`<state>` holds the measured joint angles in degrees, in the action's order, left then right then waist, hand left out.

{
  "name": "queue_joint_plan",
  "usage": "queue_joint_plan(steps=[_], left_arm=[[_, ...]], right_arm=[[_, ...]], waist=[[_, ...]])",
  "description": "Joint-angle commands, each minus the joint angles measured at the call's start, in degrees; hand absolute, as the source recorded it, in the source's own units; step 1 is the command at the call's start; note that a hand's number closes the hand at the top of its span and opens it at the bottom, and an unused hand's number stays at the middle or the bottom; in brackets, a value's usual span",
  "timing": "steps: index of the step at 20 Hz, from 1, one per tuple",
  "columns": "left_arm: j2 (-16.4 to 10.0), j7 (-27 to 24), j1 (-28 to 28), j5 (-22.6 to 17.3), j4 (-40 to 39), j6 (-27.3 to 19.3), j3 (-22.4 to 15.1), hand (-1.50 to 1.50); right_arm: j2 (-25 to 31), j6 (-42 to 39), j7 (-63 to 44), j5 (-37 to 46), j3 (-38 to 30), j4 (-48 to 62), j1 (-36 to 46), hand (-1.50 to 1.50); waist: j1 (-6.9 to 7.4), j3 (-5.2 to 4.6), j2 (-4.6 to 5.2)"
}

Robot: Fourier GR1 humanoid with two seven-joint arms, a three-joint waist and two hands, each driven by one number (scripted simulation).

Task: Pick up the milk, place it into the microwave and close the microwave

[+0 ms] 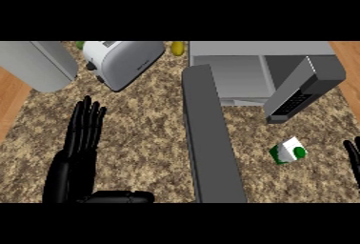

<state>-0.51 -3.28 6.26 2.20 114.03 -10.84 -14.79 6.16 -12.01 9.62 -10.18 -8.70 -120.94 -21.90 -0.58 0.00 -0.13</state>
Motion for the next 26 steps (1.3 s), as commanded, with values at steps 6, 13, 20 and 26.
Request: queue_joint_plan(steps=[6, 13, 20, 26], left_arm=[[0.51, -5.35, 1.21, 3.22, -5.29, -12.64, -13.09, -1.50], [0.51, -13.73, 8.97, 2.92, -6.59, -14.20, -19.08, -1.50], [-0.46, -9.84, 8.76, 4.71, -3.34, -17.63, -21.97, -1.50], [-1.19, -11.55, 9.28, 1.97, -5.54, -16.66, -23.10, -1.50]], right_arm=[[-1.76, -5.54, 8.77, 1.98, -3.08, 6.51, -6.83, -1.50], [-4.62, -5.77, 19.31, 9.11, -2.88, 12.65, -9.28, -1.50], [-4.91, -0.96, 23.54, 11.73, -5.47, 29.26, 2.13, -1.50], [-1.20, -2.01, 33.09, 12.12, -9.83, 43.39, 5.89, -1.50]], waist=[[0.29, 0.01, 0.08], [0.40, 0.00, 0.06], [0.66, 0.02, 0.09], [0.66, 0.04, 0.12]])
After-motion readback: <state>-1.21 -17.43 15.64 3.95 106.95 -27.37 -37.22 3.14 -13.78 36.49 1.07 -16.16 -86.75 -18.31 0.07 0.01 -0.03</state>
